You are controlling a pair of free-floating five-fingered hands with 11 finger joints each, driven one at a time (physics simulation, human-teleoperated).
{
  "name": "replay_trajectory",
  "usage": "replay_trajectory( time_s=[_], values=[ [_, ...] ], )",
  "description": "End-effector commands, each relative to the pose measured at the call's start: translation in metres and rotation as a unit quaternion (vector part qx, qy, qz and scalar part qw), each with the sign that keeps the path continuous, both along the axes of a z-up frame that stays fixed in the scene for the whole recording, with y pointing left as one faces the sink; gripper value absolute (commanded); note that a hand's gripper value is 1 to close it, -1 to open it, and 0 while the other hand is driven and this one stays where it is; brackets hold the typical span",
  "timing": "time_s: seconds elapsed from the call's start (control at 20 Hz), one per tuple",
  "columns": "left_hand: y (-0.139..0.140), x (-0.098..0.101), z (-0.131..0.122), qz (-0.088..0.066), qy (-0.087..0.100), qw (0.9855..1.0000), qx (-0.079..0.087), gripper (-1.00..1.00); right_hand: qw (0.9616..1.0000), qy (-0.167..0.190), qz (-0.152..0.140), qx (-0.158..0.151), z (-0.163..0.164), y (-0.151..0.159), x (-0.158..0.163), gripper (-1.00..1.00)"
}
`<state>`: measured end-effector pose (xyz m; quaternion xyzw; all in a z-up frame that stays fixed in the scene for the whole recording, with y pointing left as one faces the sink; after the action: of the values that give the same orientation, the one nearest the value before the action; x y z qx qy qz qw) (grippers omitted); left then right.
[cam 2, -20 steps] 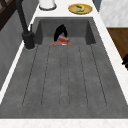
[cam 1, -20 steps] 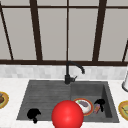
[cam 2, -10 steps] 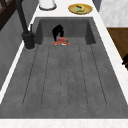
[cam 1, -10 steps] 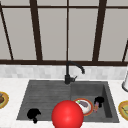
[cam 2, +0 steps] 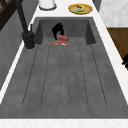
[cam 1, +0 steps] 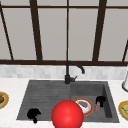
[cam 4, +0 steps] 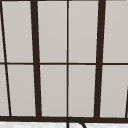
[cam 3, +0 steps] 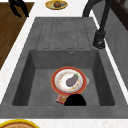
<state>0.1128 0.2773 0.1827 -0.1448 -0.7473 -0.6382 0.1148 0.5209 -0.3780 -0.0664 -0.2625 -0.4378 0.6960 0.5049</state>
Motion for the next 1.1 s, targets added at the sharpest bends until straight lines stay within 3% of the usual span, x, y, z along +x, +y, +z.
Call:
replay_trajectory(
  time_s=[0.0,0.35,0.55,1.05],
  values=[
    [0.0,0.0,0.0,0.0,0.0,1.0,0.0,0.0,0.9992,0.04,0.0,0.002,0.013,-0.006,0.014,1.0],
    [0.0,0.0,0.0,0.0,0.0,1.0,0.0,0.0,0.9952,0.093,-0.029,0.013,0.023,-0.001,0.03,1.0],
    [0.0,0.0,0.0,0.0,0.0,1.0,0.0,0.0,0.9953,0.081,-0.05,0.015,0.035,-0.001,0.025,1.0],
    [0.0,0.0,0.0,0.0,0.0,1.0,0.0,0.0,0.9944,0.072,-0.071,0.029,0.071,-0.008,0.021,1.0]
  ],
)
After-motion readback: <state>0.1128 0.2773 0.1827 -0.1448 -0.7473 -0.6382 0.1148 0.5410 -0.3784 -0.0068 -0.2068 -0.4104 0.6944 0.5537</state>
